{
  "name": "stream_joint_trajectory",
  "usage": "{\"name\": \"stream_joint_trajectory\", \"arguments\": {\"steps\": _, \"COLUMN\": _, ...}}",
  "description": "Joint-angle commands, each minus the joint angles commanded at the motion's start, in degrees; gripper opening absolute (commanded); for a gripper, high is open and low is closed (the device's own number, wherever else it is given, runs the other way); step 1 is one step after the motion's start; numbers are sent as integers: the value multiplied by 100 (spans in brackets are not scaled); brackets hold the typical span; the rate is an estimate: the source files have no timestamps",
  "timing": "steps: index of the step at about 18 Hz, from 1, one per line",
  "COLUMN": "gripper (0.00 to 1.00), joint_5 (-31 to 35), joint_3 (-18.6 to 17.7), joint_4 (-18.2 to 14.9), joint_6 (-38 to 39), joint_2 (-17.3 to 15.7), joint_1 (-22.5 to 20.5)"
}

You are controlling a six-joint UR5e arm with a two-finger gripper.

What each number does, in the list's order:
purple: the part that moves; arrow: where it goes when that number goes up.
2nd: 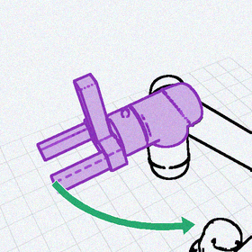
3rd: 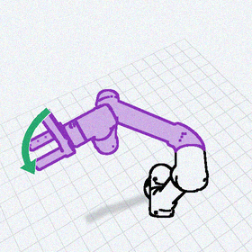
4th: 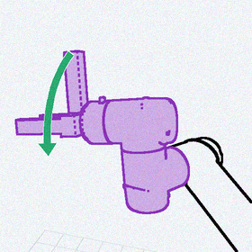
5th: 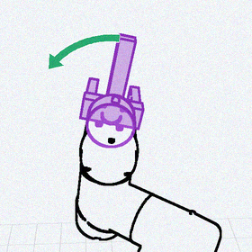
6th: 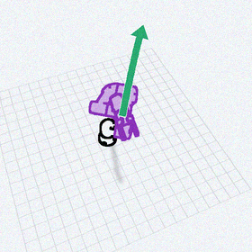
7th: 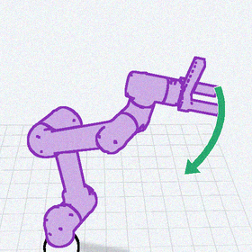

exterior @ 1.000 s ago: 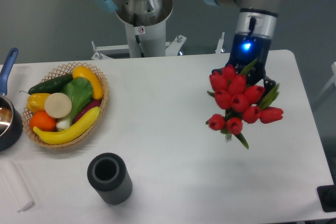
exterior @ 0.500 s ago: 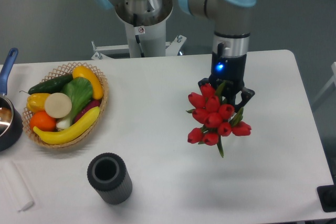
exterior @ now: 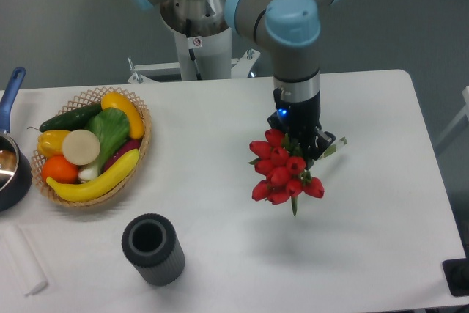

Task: Place the flowers on the table
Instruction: 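Lower the held tulip bouquet toward the table surface, then lay the tulips flat on the table and open the gripper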

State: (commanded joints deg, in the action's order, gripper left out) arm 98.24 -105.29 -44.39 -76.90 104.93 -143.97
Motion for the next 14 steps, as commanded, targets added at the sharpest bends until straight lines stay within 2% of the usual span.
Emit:
{"name": "stream_joint_trajectory", "arguments": {"steps": 2, "gripper": 34, "joint_5": 344, "joint_3": 26, "joint_4": 0, "joint_6": 0, "joint_2": 194, "joint_1": 185}}
{"name": "stream_joint_trajectory", "arguments": {"steps": 7, "gripper": 34, "joint_5": 415, "joint_3": 35, "joint_4": -9, "joint_6": 0, "joint_2": 589, "joint_1": 265}}
{"name": "stream_joint_trajectory", "arguments": {"steps": 10, "gripper": 34, "joint_5": 862, "joint_3": 61, "joint_4": -9, "joint_6": -9, "joint_2": 791, "joint_1": 422}}
{"name": "stream_joint_trajectory", "arguments": {"steps": 12, "gripper": 35, "joint_5": 899, "joint_3": 79, "joint_4": 9, "joint_6": -9, "joint_2": 862, "joint_1": 440}}
{"name": "stream_joint_trajectory", "arguments": {"steps": 13, "gripper": 37, "joint_5": 881, "joint_3": 88, "joint_4": 9, "joint_6": 0, "joint_2": 880, "joint_1": 440}}
{"name": "stream_joint_trajectory", "arguments": {"steps": 14, "gripper": 46, "joint_5": 873, "joint_3": 88, "joint_4": 9, "joint_6": 0, "joint_2": 889, "joint_1": 440}}
